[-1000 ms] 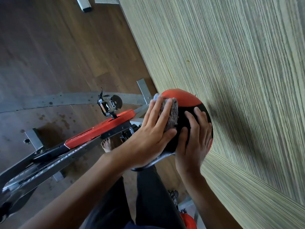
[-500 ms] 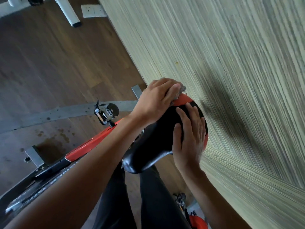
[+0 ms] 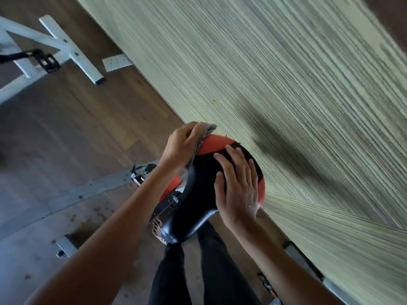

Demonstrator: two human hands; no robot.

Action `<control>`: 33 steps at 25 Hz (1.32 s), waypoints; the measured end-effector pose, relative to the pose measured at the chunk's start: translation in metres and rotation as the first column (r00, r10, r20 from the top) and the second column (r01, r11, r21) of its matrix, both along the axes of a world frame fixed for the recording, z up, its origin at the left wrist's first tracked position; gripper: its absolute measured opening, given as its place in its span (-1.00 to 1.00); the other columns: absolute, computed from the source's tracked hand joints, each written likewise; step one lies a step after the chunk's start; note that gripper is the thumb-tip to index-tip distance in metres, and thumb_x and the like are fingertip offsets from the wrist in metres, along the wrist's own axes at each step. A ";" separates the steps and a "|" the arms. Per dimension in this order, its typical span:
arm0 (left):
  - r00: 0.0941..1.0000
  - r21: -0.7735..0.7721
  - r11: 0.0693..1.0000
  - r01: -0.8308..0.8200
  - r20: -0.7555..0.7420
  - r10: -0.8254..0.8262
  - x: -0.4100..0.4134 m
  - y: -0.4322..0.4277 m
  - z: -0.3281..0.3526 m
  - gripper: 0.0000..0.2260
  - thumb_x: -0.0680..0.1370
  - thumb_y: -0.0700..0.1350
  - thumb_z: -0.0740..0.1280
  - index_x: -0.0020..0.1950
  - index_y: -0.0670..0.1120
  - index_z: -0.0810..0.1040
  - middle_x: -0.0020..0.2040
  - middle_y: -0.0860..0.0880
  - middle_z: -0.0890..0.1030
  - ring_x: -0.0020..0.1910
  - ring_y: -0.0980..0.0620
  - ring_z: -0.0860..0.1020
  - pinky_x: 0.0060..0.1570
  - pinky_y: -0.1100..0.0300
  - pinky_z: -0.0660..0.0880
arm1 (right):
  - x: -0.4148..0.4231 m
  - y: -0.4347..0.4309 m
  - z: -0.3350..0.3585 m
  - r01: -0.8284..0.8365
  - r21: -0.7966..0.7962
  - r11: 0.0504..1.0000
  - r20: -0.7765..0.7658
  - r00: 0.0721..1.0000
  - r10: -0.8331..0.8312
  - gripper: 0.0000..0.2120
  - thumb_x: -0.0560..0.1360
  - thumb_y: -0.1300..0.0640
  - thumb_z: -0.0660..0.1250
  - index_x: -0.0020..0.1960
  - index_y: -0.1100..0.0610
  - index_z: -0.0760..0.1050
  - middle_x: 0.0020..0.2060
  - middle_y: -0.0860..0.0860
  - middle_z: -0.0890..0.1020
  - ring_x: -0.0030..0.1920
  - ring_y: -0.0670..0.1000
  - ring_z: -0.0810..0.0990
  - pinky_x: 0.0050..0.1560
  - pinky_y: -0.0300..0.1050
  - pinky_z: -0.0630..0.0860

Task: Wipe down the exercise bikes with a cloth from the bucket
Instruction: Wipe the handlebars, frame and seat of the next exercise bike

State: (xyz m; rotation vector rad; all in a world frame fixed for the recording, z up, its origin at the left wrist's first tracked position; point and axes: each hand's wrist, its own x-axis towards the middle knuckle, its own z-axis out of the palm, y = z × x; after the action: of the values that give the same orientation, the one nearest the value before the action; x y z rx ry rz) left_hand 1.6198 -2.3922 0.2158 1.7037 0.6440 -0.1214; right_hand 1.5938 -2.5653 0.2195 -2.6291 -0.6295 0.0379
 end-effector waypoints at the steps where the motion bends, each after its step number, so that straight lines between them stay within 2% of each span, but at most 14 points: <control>1: 1.000 -0.021 1.000 -0.001 -0.021 0.001 0.007 0.003 0.000 -0.69 0.60 0.14 0.18 0.01 0.07 0.69 -0.01 0.09 0.70 0.07 0.11 0.62 0.18 0.01 0.53 | 0.000 0.001 -0.001 0.005 -0.012 1.000 0.002 1.000 -0.005 -0.61 0.65 0.08 0.08 0.44 0.02 0.42 0.51 -0.01 0.37 0.57 -0.01 0.22 0.59 0.01 0.06; 3: 0.997 -0.037 0.998 -0.052 -0.055 0.050 0.007 0.003 0.005 -0.65 0.60 0.16 0.16 0.05 0.04 0.68 -0.01 0.09 0.69 0.07 0.10 0.62 0.17 0.04 0.53 | 0.001 0.002 0.000 0.004 -0.037 0.999 0.004 1.000 -0.004 -0.60 0.65 0.06 0.05 0.44 0.00 0.41 0.52 -0.02 0.36 0.57 -0.01 0.21 0.59 0.01 0.05; 7: 0.947 0.092 0.976 -0.196 -0.240 0.213 -0.041 -0.024 0.017 -0.65 0.69 0.12 0.05 0.13 -0.06 0.52 0.01 0.00 0.59 0.04 0.01 0.53 -0.02 0.13 0.34 | -0.001 0.004 0.003 0.009 -0.043 0.999 -0.030 0.999 -0.010 -0.58 0.64 0.04 0.02 0.46 -0.02 0.38 0.53 -0.05 0.34 0.58 -0.03 0.17 0.60 0.04 0.05; 9: 0.916 0.109 0.985 -0.131 -0.367 0.163 -0.065 -0.037 0.024 -0.62 0.69 0.11 0.01 0.10 -0.12 0.48 -0.01 -0.10 0.58 0.00 -0.06 0.53 -0.04 0.10 0.32 | 0.000 0.005 0.004 0.026 -0.027 0.999 -0.042 0.999 -0.027 -0.57 0.62 0.06 0.04 0.45 -0.01 0.40 0.52 -0.04 0.36 0.58 -0.02 0.19 0.59 0.07 0.07; 12: 0.913 0.193 0.971 0.141 -0.405 -0.052 -0.093 -0.040 0.041 -0.66 0.71 -0.02 0.01 0.17 -0.19 0.48 0.03 -0.18 0.56 0.03 -0.11 0.52 0.04 0.01 0.41 | 0.000 0.005 0.008 0.018 -0.007 1.000 -0.060 0.998 -0.018 -0.57 0.61 0.09 0.06 0.44 0.01 0.41 0.51 -0.02 0.38 0.57 0.00 0.20 0.59 0.09 0.08; 15: 0.948 0.362 0.899 0.246 -0.282 -0.145 -0.125 -0.047 0.062 -0.64 0.67 -0.06 0.04 0.28 -0.25 0.46 0.09 -0.23 0.53 0.07 -0.21 0.52 0.04 -0.07 0.48 | -0.002 0.004 0.011 0.009 0.008 1.000 -0.064 0.998 -0.008 -0.59 0.61 0.13 0.10 0.44 0.02 0.42 0.51 0.00 0.38 0.57 0.01 0.22 0.59 0.08 0.08; 16: 0.955 0.388 0.899 0.204 -0.281 -0.096 -0.134 -0.055 0.069 -0.64 0.67 -0.05 0.05 0.30 -0.24 0.45 0.13 -0.23 0.53 0.12 -0.22 0.51 0.10 -0.07 0.47 | -0.002 0.004 0.012 0.011 0.014 1.000 -0.068 0.998 -0.010 -0.59 0.61 0.13 0.11 0.44 0.02 0.43 0.51 0.00 0.38 0.57 0.01 0.22 0.58 0.09 0.10; 18: 0.958 0.525 0.825 0.209 -0.279 -0.066 -0.142 -0.073 0.067 -0.59 0.67 -0.03 0.05 0.43 -0.23 0.35 0.31 -0.22 0.47 0.32 -0.19 0.43 0.33 -0.05 0.40 | -0.001 0.003 0.013 0.007 0.039 0.999 -0.099 0.995 -0.003 -0.59 0.61 0.11 0.11 0.43 0.02 0.44 0.50 -0.01 0.39 0.56 0.00 0.23 0.57 0.11 0.12; 21: 0.947 0.640 0.701 0.316 -0.258 -0.192 -0.122 -0.093 0.058 -0.52 0.65 -0.04 -0.05 0.52 -0.23 0.23 0.45 -0.26 0.37 0.47 -0.27 0.31 0.42 -0.18 0.33 | 0.010 -0.006 0.017 -0.006 0.233 0.972 -0.273 0.959 0.071 -0.62 0.63 0.10 0.11 0.40 0.07 0.49 0.49 -0.02 0.41 0.55 -0.03 0.25 0.58 0.07 0.09; 22: 0.938 0.652 0.676 0.343 -0.269 -0.217 -0.109 -0.096 0.055 -0.50 0.63 -0.06 -0.09 0.53 -0.24 0.22 0.48 -0.28 0.34 0.50 -0.30 0.27 0.43 -0.22 0.31 | 0.014 -0.010 0.021 0.029 0.326 0.945 -0.331 0.940 0.085 -0.64 0.64 0.12 0.13 0.38 0.11 0.51 0.46 0.01 0.45 0.53 -0.02 0.30 0.57 0.08 0.14; 25: 0.927 0.705 0.605 0.370 -0.238 -0.290 -0.080 -0.104 0.050 -0.46 0.63 -0.04 -0.13 0.59 -0.22 0.11 0.59 -0.24 0.15 0.58 -0.25 0.05 0.52 -0.22 0.11 | 0.024 -0.018 0.038 0.205 0.423 0.883 -0.453 0.892 0.010 -0.70 0.67 0.19 0.18 0.35 0.16 0.53 0.38 0.04 0.53 0.43 -0.04 0.43 0.47 0.05 0.35; 28: 0.958 0.675 0.682 0.282 -0.161 -0.238 -0.099 -0.098 0.060 -0.41 0.68 0.09 -0.03 0.61 -0.15 -0.11 0.63 -0.13 -0.09 0.60 -0.08 -0.19 0.54 -0.05 -0.27 | 0.011 -0.014 0.052 0.161 0.435 0.886 -0.398 0.917 0.029 -0.67 0.66 0.12 0.16 0.33 0.18 0.54 0.34 0.07 0.56 0.38 -0.01 0.48 0.43 -0.01 0.38; 30: 0.981 0.665 0.721 0.194 -0.144 -0.131 -0.137 -0.096 0.066 -0.43 0.68 0.09 -0.07 0.62 -0.17 -0.04 0.63 -0.13 -0.04 0.61 -0.05 -0.15 0.56 -0.04 -0.22 | -0.007 -0.002 0.054 0.040 0.375 0.926 -0.341 0.935 0.098 -0.62 0.65 0.05 0.14 0.36 0.18 0.52 0.38 0.13 0.52 0.43 0.09 0.43 0.47 -0.02 0.31; 33: 0.975 0.658 0.721 0.216 -0.178 -0.130 -0.178 -0.100 0.060 -0.48 0.68 0.00 -0.06 0.60 -0.20 0.07 0.61 -0.17 0.11 0.61 -0.08 -0.01 0.55 -0.11 0.09 | -0.029 0.020 0.040 -0.093 0.100 0.991 -0.233 0.966 0.114 -0.52 0.65 -0.08 0.12 0.48 0.12 0.40 0.52 0.16 0.35 0.55 0.20 0.24 0.54 0.12 0.15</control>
State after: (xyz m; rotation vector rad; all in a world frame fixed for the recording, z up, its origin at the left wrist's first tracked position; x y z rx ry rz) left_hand 1.4414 -2.4917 0.2760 2.4898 0.6580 -0.1320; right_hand 1.5648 -2.5452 0.2600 -2.4542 -0.6675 0.3451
